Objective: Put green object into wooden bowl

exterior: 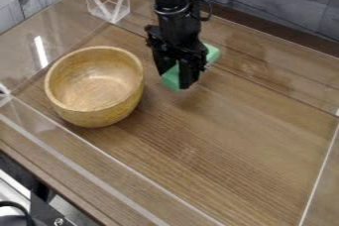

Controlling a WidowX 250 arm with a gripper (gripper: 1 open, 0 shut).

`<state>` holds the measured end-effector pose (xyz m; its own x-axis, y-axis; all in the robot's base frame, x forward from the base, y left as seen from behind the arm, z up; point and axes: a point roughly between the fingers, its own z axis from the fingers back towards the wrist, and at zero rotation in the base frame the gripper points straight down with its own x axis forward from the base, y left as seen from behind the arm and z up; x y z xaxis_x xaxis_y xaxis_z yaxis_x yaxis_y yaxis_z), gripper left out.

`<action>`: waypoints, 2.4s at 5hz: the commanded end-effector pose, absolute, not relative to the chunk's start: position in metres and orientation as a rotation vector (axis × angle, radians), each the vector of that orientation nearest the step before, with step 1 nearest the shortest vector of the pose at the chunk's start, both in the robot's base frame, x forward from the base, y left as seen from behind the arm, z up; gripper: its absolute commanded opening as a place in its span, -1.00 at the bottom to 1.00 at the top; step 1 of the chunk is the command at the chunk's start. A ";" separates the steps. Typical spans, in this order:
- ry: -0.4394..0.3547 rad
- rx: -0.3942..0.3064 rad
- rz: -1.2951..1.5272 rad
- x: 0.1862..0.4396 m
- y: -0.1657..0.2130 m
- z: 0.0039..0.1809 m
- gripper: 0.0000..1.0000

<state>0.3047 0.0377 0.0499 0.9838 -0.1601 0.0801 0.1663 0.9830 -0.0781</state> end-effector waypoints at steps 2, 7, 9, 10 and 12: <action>-0.136 -0.075 -0.162 0.290 0.055 0.101 -1.00; -0.112 -0.057 0.008 0.256 0.119 0.082 -1.00; -0.100 -0.064 0.010 0.253 0.123 0.071 -1.00; -0.096 -0.067 0.032 0.248 0.119 0.061 -1.00; -0.089 -0.082 0.062 0.243 0.120 0.061 -1.00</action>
